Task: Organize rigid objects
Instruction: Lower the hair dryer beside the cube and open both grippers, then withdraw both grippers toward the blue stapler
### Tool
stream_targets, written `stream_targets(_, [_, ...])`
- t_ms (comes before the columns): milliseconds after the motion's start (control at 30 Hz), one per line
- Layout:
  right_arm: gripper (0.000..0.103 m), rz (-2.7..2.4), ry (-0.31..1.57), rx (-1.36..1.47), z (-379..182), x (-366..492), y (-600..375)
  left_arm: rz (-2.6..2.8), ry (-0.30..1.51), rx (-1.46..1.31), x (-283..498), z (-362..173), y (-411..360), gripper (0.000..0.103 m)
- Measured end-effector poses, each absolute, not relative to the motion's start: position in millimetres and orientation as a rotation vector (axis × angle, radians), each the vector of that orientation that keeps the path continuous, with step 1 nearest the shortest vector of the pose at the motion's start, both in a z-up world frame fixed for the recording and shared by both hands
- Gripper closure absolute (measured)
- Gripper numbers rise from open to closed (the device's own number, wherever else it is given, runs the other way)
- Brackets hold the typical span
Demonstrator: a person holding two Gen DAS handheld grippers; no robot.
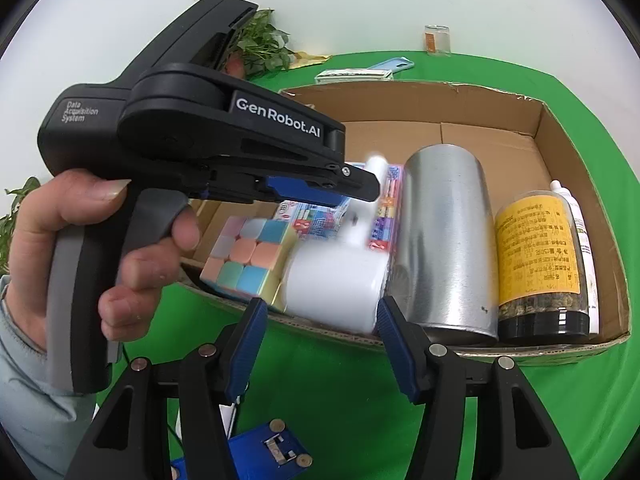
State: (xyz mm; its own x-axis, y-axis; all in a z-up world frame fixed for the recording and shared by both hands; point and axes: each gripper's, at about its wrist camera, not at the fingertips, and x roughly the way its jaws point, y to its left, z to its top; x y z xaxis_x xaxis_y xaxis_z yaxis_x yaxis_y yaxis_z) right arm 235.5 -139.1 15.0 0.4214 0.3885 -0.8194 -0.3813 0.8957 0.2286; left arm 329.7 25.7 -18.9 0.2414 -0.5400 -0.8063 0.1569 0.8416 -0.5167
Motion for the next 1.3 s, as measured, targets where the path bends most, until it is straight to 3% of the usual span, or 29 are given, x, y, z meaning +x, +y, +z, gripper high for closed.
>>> stream_targets(200, [0.05,0.511,0.983,-0.027,23.8,219.0,-141.8,-0.523,1.244,-0.314,316.3,-18.0,23.6,0.072])
stream_targets(300, [0.061,0.519,0.999,-0.034,22.0,220.2,-141.2,-0.544,1.258,-0.286,312.8,-20.3,20.3,0.072])
stream_targets(733, [0.06,0.541,0.997,-0.032,12.9,194.6,-152.0,-0.526,1.282,-0.194,308.5,-11.9,12.0,0.072])
stream_targets(800, [0.045,0.52,0.963,-0.043,16.7,187.4,-155.0,-0.475,1.164,-0.135,299.1,7.0,13.8,0.072])
stream_targets(833, [0.022,0.499,0.938,-0.051,19.2,183.4,-156.7,-0.453,1.105,-0.113,294.3,16.6,15.3,0.071])
stream_targets(867, [0.003,0.482,0.912,-0.055,21.3,180.4,-158.2,-0.41,1.003,-0.087,282.3,32.7,19.4,0.069])
stream_targets(900, [0.0,0.463,0.869,-0.059,24.8,174.3,-160.2,-0.373,0.92,-0.074,271.4,44.6,23.6,0.054])
stream_targets(933, [0.0,0.45,0.832,-0.065,26.9,169.8,-161.7,-0.316,0.809,-0.064,254.9,58.5,30.2,0.026])
stream_targets(1000, [0.0,0.427,0.778,-0.106,28.4,159.8,-161.5,-0.195,0.594,-0.048,216.2,78.5,43.6,0.004])
stream_targets(1100, [0.002,0.424,0.75,-0.139,26.3,149.2,-161.9,-0.073,0.445,0.036,169.3,88.1,52.4,0.0])
stream_targets(1133, [0.015,0.435,0.746,-0.132,25.9,145.6,-163.6,-0.043,0.459,0.072,160.6,86.4,53.6,0.0])
stream_targets(1167, [0.045,0.445,0.746,-0.125,26.7,142.9,-164.5,-0.002,0.478,0.108,149.9,81.9,55.6,0.0])
stream_targets(1200, [0.06,0.444,0.755,-0.124,26.7,141.3,-165.0,0.012,0.484,0.125,141.6,78.1,56.8,0.002])
stream_targets(1233, [0.071,0.431,0.768,-0.133,25.9,140.7,-164.4,0.009,0.489,0.136,133.9,74.4,58.1,0.015])
stream_targets(1267, [0.071,0.422,0.776,-0.134,25.0,139.7,-164.9,-0.009,0.5,0.149,122.9,68.9,57.8,0.035])
stream_targets(1300, [0.069,0.425,0.774,-0.123,24.7,137.0,-166.8,-0.017,0.526,0.154,117.5,64.7,57.4,0.089])
